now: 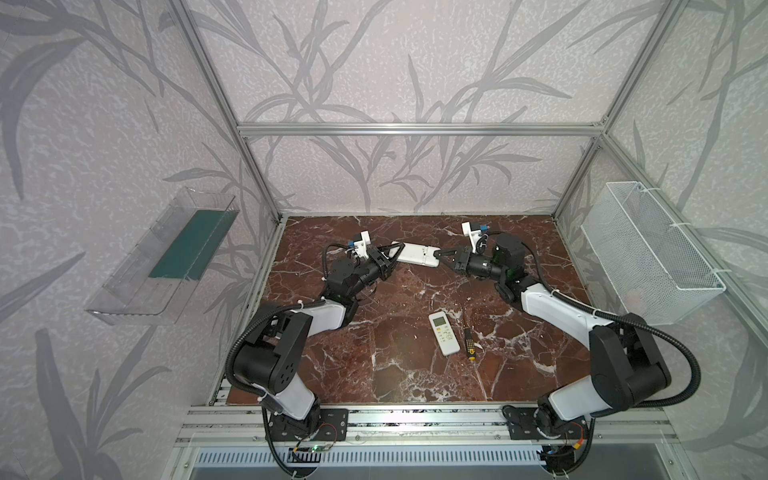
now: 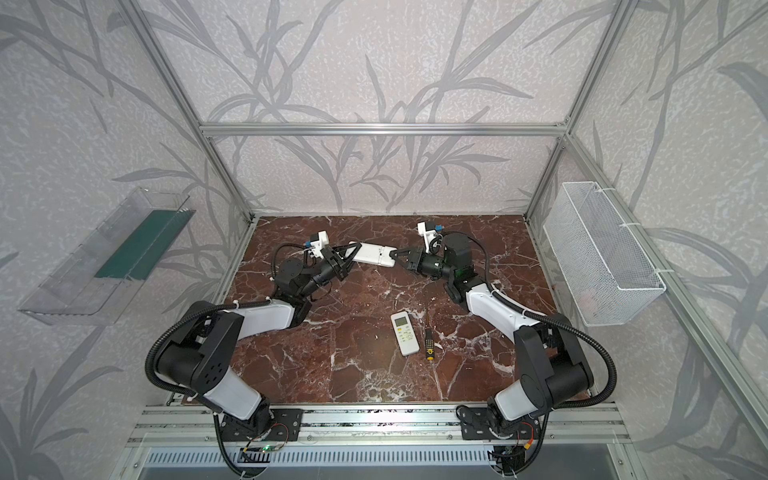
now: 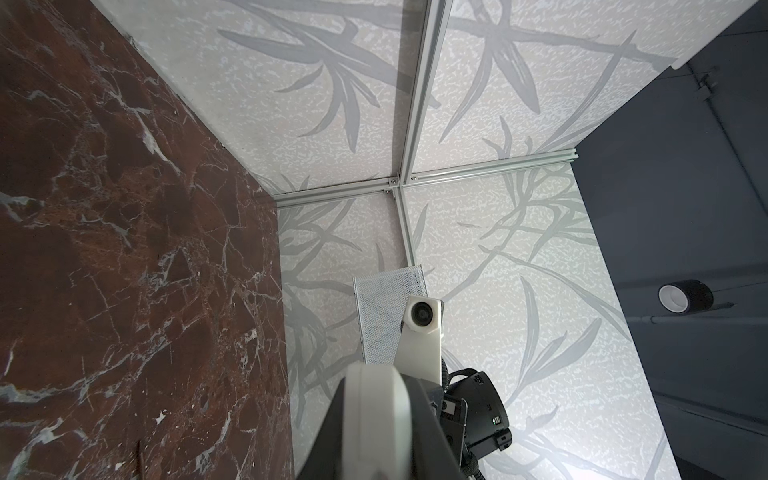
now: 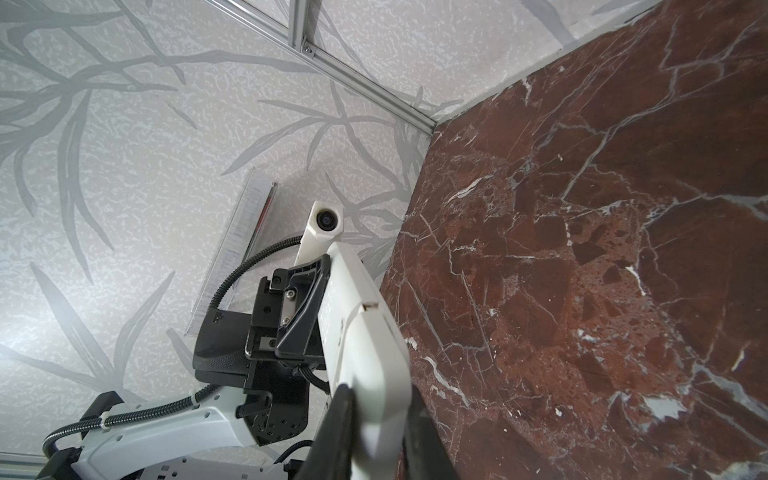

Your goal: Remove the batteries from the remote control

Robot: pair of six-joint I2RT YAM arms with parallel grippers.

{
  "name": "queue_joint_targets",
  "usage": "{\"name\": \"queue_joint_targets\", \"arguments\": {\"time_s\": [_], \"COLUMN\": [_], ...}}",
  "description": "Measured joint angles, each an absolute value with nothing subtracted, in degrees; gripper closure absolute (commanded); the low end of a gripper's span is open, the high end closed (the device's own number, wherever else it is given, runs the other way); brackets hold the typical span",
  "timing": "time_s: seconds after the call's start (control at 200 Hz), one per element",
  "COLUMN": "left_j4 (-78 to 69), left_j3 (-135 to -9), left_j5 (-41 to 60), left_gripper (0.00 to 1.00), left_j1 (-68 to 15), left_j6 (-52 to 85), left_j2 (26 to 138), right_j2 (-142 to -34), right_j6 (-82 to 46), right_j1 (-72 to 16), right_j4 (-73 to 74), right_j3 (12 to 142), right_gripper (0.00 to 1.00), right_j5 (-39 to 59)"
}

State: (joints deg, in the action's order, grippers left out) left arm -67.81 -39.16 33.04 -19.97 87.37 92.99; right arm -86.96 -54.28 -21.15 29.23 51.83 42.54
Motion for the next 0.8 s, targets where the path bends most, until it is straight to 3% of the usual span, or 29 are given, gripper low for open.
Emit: {"name": "queue_joint_targets", "arguments": {"time_s": [0.48, 0.8], "left_j4": [-63.0, -62.5], "left_j3": [-39.2, -39.2], "left_j5": [32.7, 32.6], "left_gripper": [1.0, 1.0], "left_j1": [-20.2, -20.2], "left_j6": [85.2, 85.4], "left_j2": [90.7, 90.7], "right_j2": [-85.4, -85.2], "right_j6": [-52.0, -50.7], "right_j1": [-22.1, -22.7], "right_j4": [24.9, 23.9], "right_j3": [51.8, 51.9], "right_gripper": [0.87, 0.75], "right_j5": [41.0, 39.3]}}
